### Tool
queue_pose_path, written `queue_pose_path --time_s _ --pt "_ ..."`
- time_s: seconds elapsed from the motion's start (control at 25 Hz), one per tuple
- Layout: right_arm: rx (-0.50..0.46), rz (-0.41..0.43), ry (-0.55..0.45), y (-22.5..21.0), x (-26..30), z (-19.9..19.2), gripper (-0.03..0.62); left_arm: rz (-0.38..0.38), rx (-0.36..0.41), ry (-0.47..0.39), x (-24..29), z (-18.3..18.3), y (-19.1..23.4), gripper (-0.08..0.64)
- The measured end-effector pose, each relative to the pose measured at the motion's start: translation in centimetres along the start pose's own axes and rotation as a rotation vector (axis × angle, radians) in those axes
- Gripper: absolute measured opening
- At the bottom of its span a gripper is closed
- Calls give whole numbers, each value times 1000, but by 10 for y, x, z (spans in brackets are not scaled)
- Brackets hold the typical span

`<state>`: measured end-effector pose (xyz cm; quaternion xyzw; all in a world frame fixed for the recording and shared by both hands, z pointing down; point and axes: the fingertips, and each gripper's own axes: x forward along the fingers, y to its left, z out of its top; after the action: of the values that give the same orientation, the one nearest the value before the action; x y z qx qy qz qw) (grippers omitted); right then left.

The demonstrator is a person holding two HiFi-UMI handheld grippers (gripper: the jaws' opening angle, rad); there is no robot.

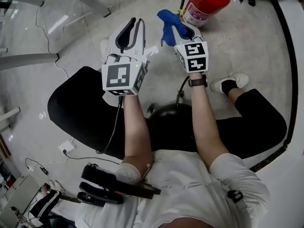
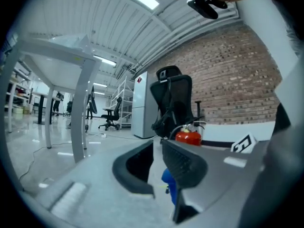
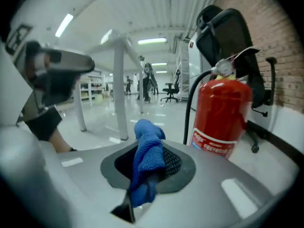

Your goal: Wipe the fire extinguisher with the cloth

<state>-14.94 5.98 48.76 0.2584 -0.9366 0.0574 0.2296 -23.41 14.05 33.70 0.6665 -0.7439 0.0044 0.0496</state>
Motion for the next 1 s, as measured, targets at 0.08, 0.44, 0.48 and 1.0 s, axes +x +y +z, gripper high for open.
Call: queue_pose_path --time_s 0.08,0.44,0.48,1.0 --pt "54 19 -97 -4 -41 15 63 -20 20 -12 -8 15 -22 60" --pt "109 -31 -307 -5 -148 14 64 -104 12 -71 -33 0 -100 60" --pt "83 -30 -319 0 -159 14 64 -112 20 -82 -38 4 -109 60" --pt "37 -97 -461 0 -186 59 66 -153 108 -229 -58 47 -113 60"
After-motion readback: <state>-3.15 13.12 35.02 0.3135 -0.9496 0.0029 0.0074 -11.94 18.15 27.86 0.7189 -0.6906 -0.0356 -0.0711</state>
